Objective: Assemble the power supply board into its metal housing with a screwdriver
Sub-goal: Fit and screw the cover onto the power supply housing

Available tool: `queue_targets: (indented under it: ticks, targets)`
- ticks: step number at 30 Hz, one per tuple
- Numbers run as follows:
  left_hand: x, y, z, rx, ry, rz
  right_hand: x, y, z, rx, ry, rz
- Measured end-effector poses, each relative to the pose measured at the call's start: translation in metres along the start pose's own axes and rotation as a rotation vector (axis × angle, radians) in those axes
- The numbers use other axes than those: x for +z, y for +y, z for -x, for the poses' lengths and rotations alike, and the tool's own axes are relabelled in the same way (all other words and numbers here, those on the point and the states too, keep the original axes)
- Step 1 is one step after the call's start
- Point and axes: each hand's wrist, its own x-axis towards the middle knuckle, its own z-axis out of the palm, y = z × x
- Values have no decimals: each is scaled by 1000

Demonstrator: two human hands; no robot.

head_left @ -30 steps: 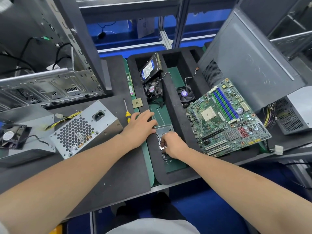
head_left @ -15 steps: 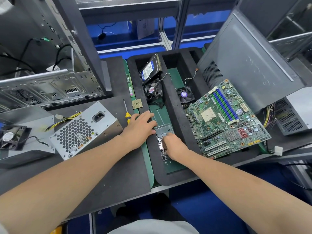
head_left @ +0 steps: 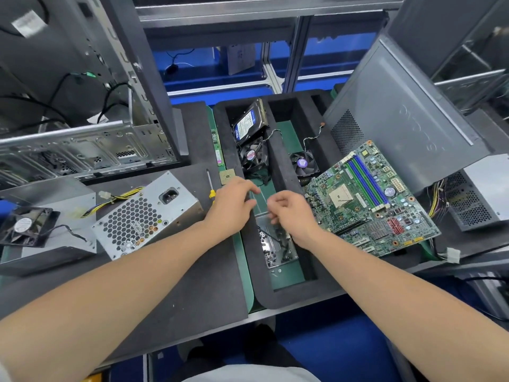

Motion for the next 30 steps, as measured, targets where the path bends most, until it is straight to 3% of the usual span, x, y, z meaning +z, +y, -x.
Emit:
queue_targets:
  ticks: [2,5,12,17,20,23,27,30]
  targets:
    - [-13,11,-2,-125,79,256,-6,-22,2,-19,-80,-285]
    - [-33,24,0,-223,94,630,-8,-50,8,-84,-204,-514]
    - [-81,33,1,-202,150,924,4,-94,15,-257,-258,-607]
    - [-118,32,6,-376,1,1076,17,-108,15,-502,-154,-359]
    - [-136,21,13,-459,-33,1049,28,-111,15,-598,-59,-204]
    - [-151,4,22,-467,-6,1005,43,-105,8,-452,-16,-85]
    - [-162,-18,35,-479,-14,1096,68,-79,6,-249,-165,496]
    - [-165,-32,44,-482,-20,1186,90,-67,9,-238,-163,667]
